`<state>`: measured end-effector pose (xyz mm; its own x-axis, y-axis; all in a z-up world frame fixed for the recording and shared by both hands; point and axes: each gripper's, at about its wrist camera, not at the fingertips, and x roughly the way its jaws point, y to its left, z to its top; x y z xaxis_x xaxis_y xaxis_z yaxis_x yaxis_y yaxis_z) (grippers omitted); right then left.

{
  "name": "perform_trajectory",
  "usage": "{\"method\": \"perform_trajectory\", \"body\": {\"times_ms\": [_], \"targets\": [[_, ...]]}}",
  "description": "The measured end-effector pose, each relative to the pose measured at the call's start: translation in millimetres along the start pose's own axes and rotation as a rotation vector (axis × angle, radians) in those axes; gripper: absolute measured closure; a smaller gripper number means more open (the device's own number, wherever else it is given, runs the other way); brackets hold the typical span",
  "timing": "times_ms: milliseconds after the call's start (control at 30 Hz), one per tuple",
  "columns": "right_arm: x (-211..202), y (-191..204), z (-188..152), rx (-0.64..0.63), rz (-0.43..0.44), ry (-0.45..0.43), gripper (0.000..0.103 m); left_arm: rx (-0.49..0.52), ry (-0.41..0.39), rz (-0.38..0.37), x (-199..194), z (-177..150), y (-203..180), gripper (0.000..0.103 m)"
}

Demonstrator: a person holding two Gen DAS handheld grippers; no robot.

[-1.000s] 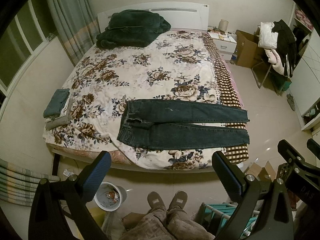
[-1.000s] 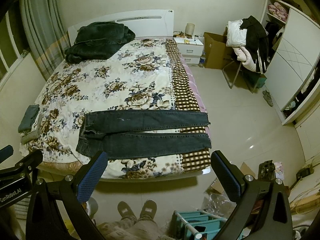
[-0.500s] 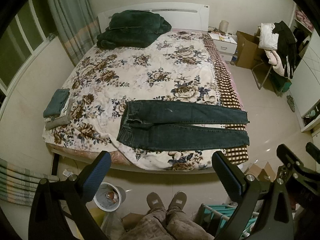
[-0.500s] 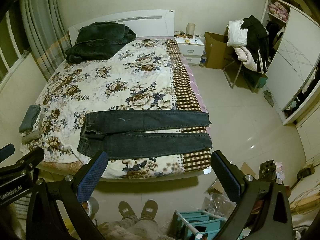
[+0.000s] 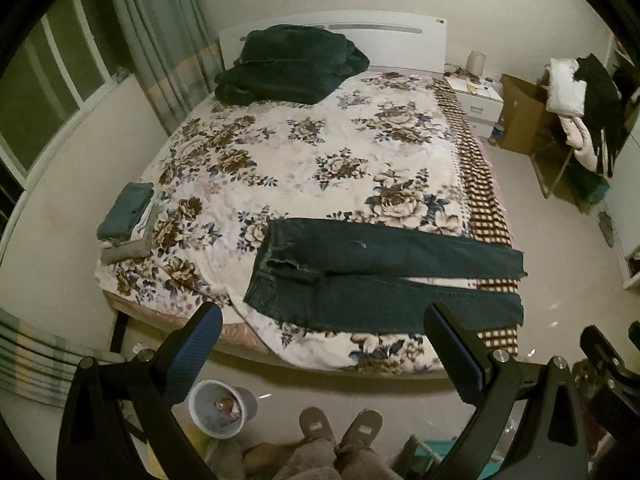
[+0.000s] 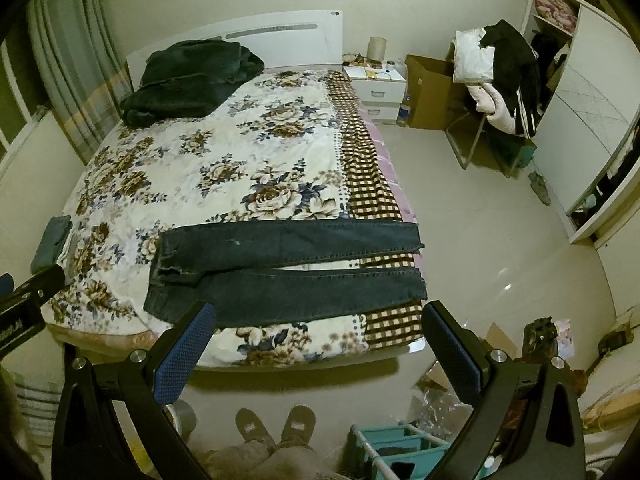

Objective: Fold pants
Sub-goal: 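Lower both tools toward the jeans legs and grasp the leg edges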

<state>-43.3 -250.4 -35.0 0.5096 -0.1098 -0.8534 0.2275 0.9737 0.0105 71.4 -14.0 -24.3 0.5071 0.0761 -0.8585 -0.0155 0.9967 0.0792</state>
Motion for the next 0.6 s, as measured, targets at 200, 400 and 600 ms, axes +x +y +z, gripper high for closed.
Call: {"method": "perform_trajectory", "body": {"times_ms": [200, 400, 600], "targets": [[69, -4, 40, 0.009, -0.022, 0.029, 0.000, 0.018, 0.057, 0.016, 60, 23, -11, 0.000], [153, -3, 85, 0.035, -0.051, 0.075, 0.000, 0.046, 0.114, 0.005, 126, 52, -28, 0.000], [252, 4, 128, 0.078, -0.078, 0.162, 0.000, 0.092, 0.172, -0.026, 196, 90, -48, 0.000]]}}
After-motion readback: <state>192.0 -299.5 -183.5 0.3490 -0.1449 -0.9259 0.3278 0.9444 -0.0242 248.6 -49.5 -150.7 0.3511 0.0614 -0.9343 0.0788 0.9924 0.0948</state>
